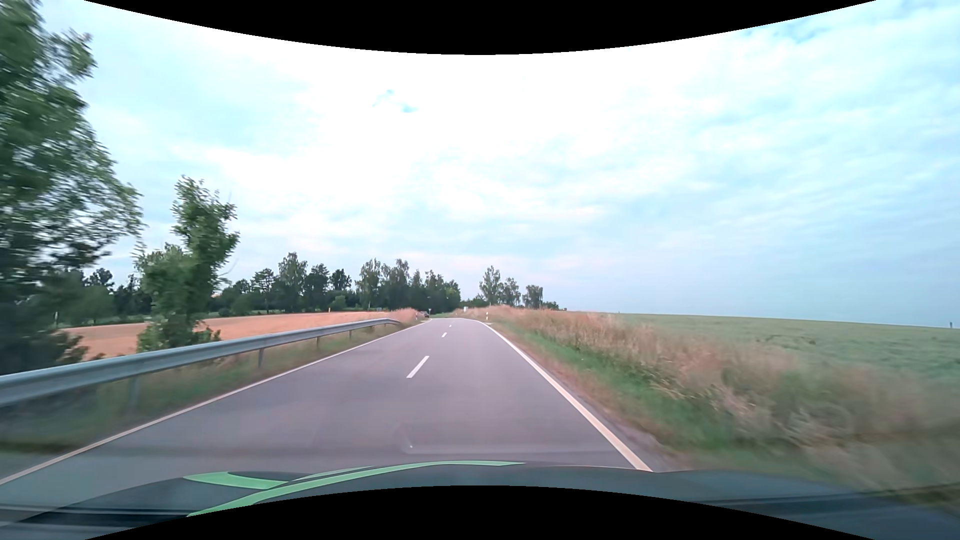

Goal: Follow the waypoints while adhering to traffic rules and regulations

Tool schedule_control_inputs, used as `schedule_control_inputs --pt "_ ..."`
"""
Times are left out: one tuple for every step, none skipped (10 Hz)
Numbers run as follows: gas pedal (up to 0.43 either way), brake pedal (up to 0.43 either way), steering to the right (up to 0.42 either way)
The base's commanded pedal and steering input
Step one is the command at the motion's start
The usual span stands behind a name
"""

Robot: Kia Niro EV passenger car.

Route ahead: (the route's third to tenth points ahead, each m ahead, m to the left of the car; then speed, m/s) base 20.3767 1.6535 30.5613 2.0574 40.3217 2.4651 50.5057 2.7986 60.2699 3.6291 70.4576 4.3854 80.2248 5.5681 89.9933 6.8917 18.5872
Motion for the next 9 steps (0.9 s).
schedule_control_inputs --pt "0.000 0.000 -0.002" --pt "0.000 0.000 -0.002" --pt "0.000 0.000 -0.003" --pt "0.000 0.000 -0.003" --pt "0.000 0.000 -0.004" --pt "0.000 0.000 -0.005" --pt "0.000 0.000 -0.004" --pt "0.000 0.000 -0.005" --pt "0.000 0.000 -0.005"
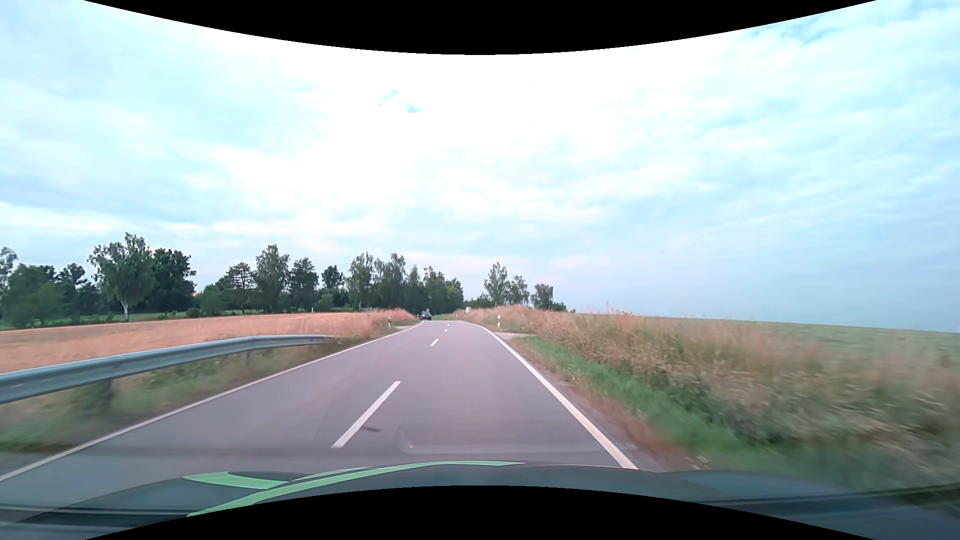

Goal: Follow the waypoints while adhering to traffic rules and regulations

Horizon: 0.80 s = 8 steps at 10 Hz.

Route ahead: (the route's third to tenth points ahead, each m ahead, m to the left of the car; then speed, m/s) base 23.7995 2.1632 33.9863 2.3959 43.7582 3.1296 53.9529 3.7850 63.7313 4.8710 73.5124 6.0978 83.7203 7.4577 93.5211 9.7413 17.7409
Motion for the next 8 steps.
schedule_control_inputs --pt "0.000 0.000 -0.005" --pt "0.000 0.018 -0.006" --pt "0.000 0.030 -0.006" --pt "0.000 0.049 -0.006" --pt "0.000 0.055 -0.005" --pt "0.000 0.061 -0.006" --pt "0.000 0.061 -0.006" --pt "0.000 0.067 -0.006"
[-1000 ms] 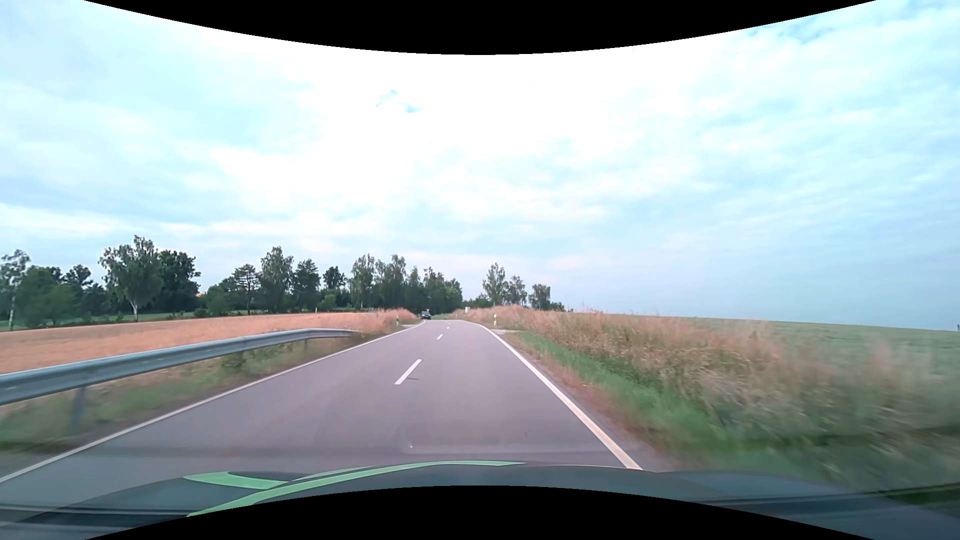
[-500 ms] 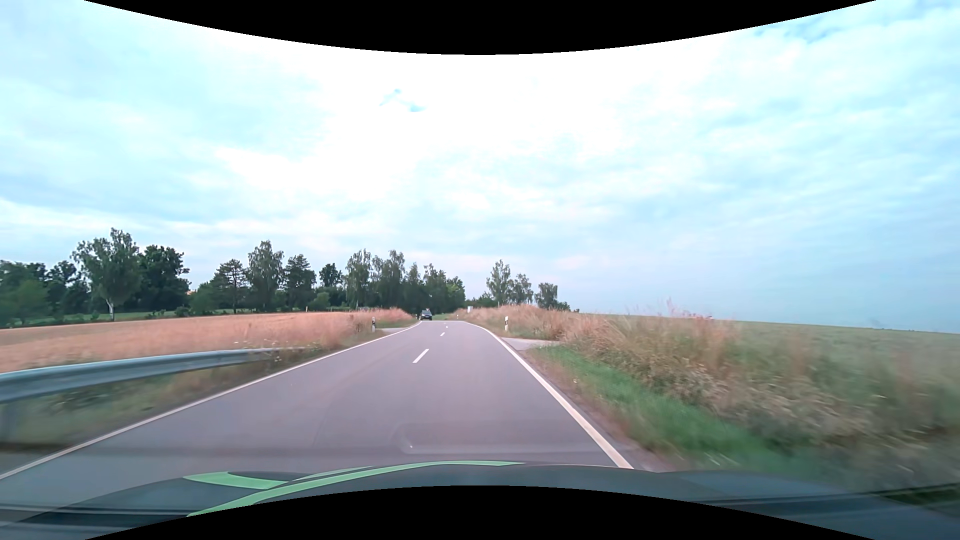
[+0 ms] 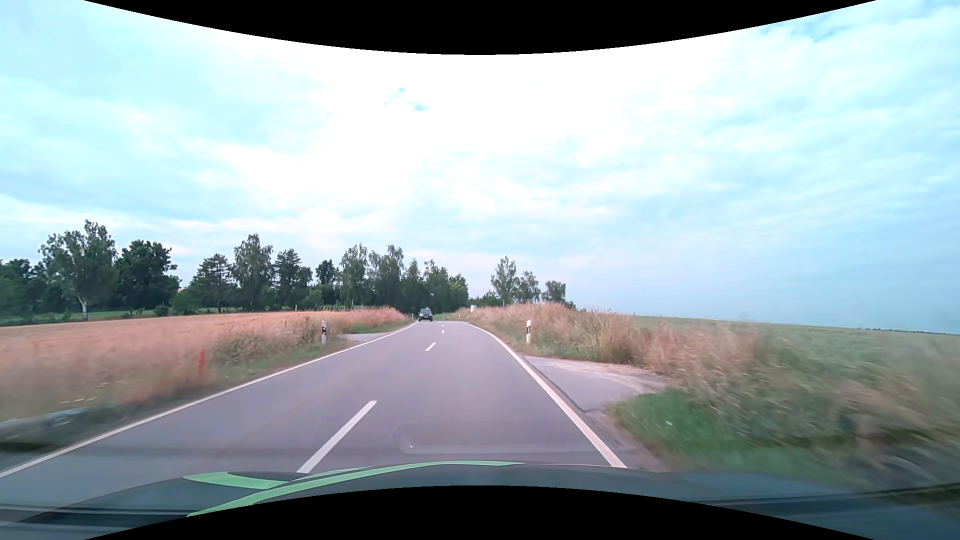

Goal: Follow the waypoints while adhering to traffic rules and regulations

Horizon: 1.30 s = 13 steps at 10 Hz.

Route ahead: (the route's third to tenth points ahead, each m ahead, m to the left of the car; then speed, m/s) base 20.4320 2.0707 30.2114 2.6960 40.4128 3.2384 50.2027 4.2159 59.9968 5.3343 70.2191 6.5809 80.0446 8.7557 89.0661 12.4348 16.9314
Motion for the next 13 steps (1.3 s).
schedule_control_inputs --pt "0.000 0.061 -0.007" --pt "0.000 0.067 -0.008" --pt "0.000 0.061 -0.008" --pt "0.000 0.061 -0.008" --pt "0.000 0.061 -0.007" --pt "0.000 0.061 -0.007" --pt "0.000 0.061 -0.007" --pt "0.000 0.061 -0.007" --pt "0.000 0.061 -0.007" --pt "0.000 0.067 -0.007" --pt "0.000 0.061 -0.007" --pt "0.000 0.061 -0.008" --pt "0.000 0.061 -0.008"
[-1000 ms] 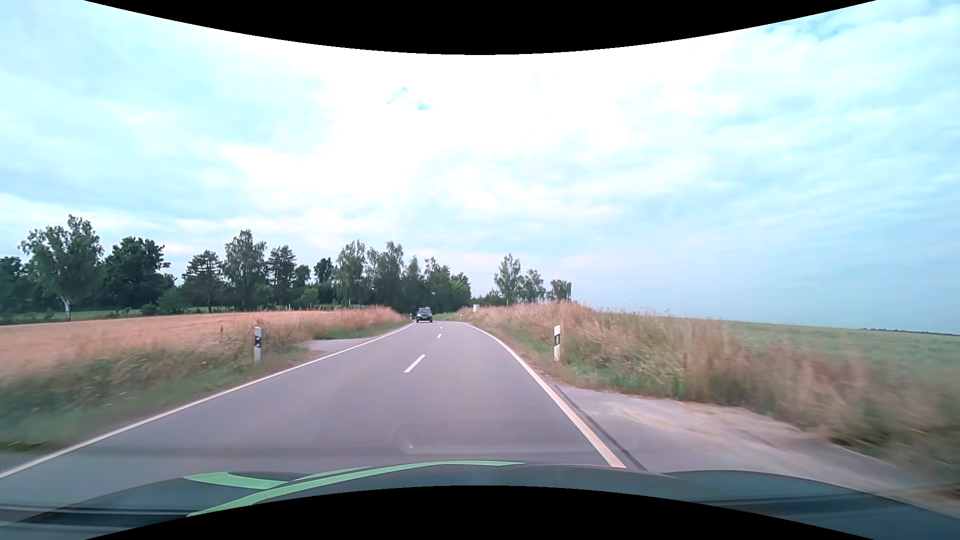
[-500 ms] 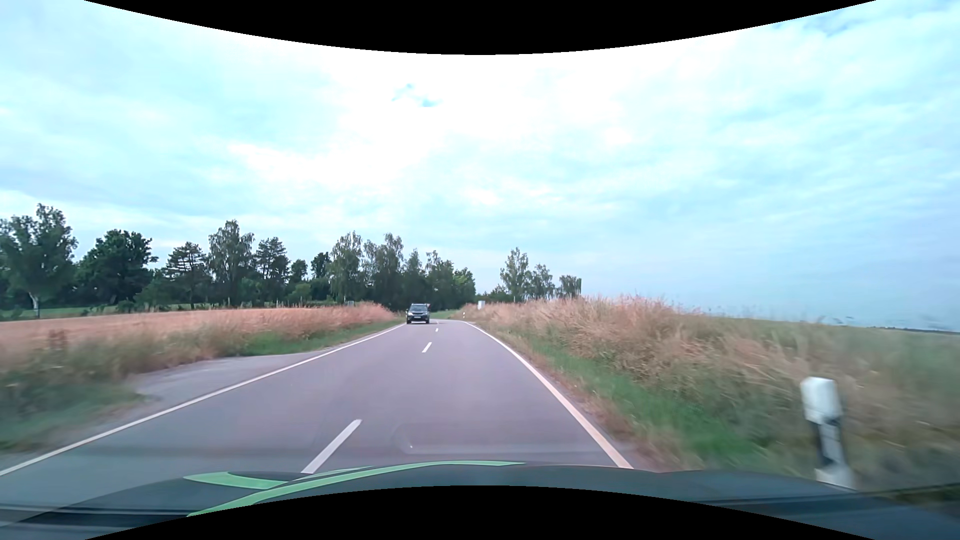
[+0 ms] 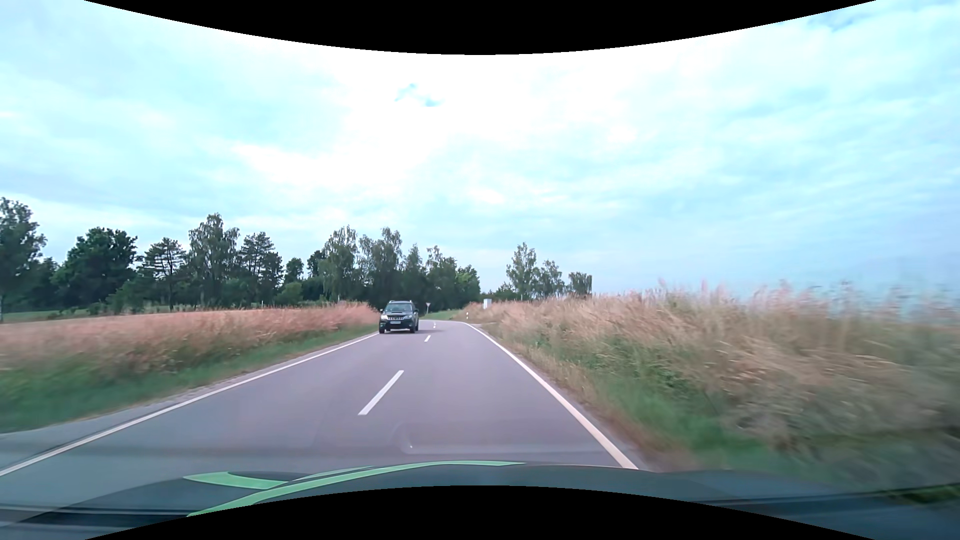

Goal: Follow the waypoints while adhering to traffic rules and regulations

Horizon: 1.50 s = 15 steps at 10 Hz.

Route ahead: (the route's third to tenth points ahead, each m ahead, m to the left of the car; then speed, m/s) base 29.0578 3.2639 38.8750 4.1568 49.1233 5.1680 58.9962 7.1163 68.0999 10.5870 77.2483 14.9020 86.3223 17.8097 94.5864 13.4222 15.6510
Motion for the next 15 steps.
schedule_control_inputs --pt "0.000 0.061 -0.009" --pt "0.000 0.061 -0.011" --pt "0.000 0.061 -0.013" --pt "0.000 0.067 -0.014" --pt "0.000 0.061 -0.014" --pt "0.000 0.061 -0.014" --pt "0.000 0.061 -0.016" --pt "0.000 0.067 -0.016" --pt "0.000 0.067 -0.016" --pt "0.000 0.073 -0.016" --pt "0.000 0.085 -0.016" --pt "0.000 0.098 -0.016" --pt "0.000 0.110 -0.017" --pt "0.000 0.116 -0.017" --pt "0.000 0.116 -0.017"
